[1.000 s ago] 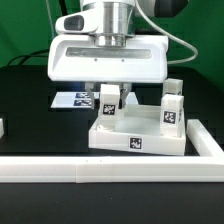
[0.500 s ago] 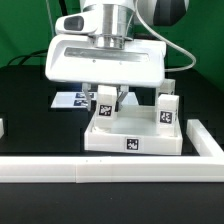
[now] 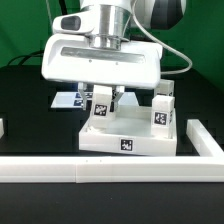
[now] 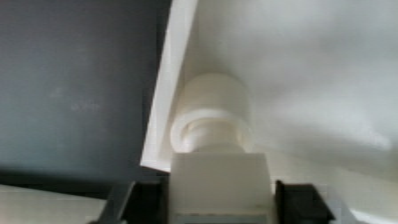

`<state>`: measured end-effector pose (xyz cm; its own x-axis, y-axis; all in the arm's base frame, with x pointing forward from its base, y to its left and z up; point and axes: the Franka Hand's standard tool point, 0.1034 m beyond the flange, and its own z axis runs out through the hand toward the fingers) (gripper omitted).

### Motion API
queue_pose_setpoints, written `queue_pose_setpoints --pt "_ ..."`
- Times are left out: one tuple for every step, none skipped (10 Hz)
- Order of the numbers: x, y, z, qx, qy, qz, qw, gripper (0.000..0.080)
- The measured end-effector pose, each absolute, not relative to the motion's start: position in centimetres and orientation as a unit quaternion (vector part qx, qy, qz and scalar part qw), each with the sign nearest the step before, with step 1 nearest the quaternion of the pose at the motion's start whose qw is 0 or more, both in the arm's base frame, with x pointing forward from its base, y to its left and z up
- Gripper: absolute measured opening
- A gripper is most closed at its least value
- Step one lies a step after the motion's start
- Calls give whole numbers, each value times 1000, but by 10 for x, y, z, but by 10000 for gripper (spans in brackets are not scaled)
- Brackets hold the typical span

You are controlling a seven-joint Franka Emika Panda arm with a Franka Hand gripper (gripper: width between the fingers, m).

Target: Assemble square table

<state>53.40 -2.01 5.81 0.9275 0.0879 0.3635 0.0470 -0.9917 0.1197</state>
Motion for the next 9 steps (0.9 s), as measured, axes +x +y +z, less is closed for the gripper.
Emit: queue_pose_setpoints --pt "534 -20 58 980 34 187 55 395" --pt "534 -20 58 980 34 187 55 570" --pt "534 -20 58 980 34 187 55 570" --pt "534 -20 58 980 34 187 55 632" --pt "534 -20 58 980 34 187 55 632" --pt "534 -20 58 980 34 187 55 647" --pt "534 -20 58 980 34 187 55 649" --pt "533 -20 58 981 33 182 52 649" --pt "532 -18 60 985 30 166 42 649"
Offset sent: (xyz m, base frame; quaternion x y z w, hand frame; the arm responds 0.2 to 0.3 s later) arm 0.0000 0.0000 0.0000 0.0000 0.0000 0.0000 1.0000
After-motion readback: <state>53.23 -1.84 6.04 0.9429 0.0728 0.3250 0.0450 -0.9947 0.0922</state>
